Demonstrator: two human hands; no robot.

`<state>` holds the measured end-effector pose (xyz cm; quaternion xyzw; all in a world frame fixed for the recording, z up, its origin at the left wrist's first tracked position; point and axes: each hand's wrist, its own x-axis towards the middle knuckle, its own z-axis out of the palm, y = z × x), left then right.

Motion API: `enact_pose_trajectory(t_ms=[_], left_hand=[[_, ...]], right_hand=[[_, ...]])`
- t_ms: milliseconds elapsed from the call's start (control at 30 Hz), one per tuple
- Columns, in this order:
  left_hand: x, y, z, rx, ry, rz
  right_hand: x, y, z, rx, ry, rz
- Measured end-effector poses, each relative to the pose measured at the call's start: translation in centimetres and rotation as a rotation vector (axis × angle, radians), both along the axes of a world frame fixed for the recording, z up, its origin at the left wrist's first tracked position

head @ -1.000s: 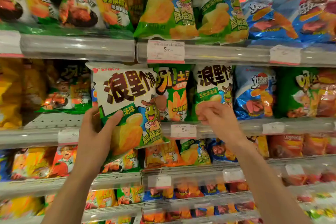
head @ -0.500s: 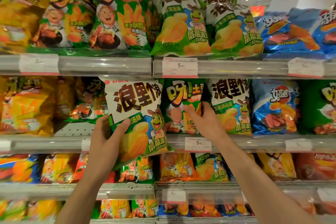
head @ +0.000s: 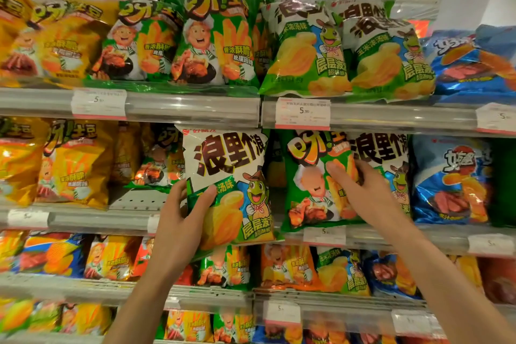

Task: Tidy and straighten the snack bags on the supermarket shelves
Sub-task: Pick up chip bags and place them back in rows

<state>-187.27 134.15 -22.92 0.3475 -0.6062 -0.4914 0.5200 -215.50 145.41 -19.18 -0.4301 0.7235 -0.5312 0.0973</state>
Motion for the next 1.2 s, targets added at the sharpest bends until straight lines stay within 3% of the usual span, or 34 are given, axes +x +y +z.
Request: enact_pose_trajectory(t_ms=[333, 567, 933, 1200], left_hand=[[-5.7, 2.5, -0.7, -0.073, -0.068, -0.065], [-12.8, 2.5, 0.6, -0.114, -0.126, -0.135], [-16.7, -2.0, 0.1, -0.159, -0.146, -0.149], [-16.4, -1.9, -1.5, -0.261, -0.176, -0.011]], right_hand=[[-2.9, 8.4, -3.1, 0.047, -0.097, -0.129], [-4.6, 12.6, -4.0, -0.033, -0.204, -0.193], [-4.4, 13.5, -5.1, -0.011, -0.205, -0.177], [-3.4, 12.2, -5.1, -0.008, -0.182, -0.16]])
